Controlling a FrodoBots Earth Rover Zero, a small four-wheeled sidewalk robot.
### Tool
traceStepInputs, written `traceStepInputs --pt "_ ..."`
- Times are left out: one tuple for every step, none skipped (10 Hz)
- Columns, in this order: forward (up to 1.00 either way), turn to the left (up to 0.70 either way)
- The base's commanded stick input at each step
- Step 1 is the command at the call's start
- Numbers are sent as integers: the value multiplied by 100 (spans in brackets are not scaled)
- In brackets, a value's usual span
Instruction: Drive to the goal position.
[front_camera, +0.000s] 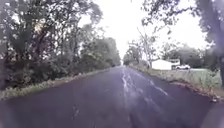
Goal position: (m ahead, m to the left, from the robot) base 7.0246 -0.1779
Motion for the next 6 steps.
traceStepInputs --pt "100 0" --pt "100 0" --pt "100 0" --pt "100 0" --pt "100 0" --pt "100 0"
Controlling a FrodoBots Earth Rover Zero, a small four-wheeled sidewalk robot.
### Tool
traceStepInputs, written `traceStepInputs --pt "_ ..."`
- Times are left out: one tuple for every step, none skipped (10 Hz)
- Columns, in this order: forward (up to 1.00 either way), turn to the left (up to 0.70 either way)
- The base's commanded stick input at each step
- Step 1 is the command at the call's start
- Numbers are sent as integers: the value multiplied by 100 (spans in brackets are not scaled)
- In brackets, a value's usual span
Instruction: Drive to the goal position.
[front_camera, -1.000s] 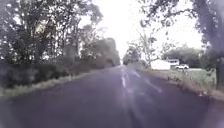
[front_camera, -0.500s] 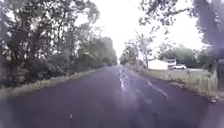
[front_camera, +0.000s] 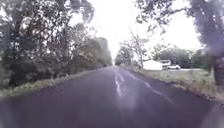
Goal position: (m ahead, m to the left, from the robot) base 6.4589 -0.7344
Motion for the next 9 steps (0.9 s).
traceStepInputs --pt "100 0" --pt "100 0" --pt "100 0" --pt "100 0" --pt "100 0" --pt "100 0" --pt "100 0" --pt "100 0" --pt "100 0"
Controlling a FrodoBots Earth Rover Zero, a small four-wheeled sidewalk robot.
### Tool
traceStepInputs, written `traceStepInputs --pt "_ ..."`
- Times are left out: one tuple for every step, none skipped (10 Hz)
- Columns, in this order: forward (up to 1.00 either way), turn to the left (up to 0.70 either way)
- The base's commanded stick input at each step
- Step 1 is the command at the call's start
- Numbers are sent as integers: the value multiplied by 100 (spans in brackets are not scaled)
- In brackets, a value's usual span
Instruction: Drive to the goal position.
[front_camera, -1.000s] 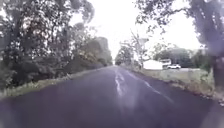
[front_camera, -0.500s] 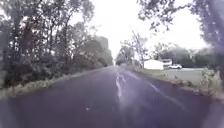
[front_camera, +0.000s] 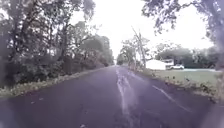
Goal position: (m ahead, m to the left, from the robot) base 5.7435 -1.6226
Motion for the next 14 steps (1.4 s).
traceStepInputs --pt "100 0" --pt "100 0" --pt "100 0" --pt "100 0" --pt "100 0" --pt "100 0" --pt "100 0" --pt "100 0" --pt "100 0" --pt "100 0" --pt "100 0" --pt "100 0" --pt "100 0" --pt "100 0"
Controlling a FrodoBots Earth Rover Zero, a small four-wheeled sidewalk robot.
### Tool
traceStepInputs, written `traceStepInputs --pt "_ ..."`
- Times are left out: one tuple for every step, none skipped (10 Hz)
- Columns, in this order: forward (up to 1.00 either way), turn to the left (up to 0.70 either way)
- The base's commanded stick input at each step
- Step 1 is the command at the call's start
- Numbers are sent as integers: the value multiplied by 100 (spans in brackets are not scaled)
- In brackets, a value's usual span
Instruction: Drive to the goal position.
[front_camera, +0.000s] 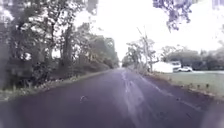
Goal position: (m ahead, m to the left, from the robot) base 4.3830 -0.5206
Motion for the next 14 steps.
traceStepInputs --pt "100 0" --pt "100 0" --pt "100 0" --pt "100 0" --pt "100 0" --pt "100 0" --pt "100 0" --pt "100 0" --pt "100 0" --pt "100 0" --pt "100 0" --pt "100 0" --pt "100 0" --pt "100 0"
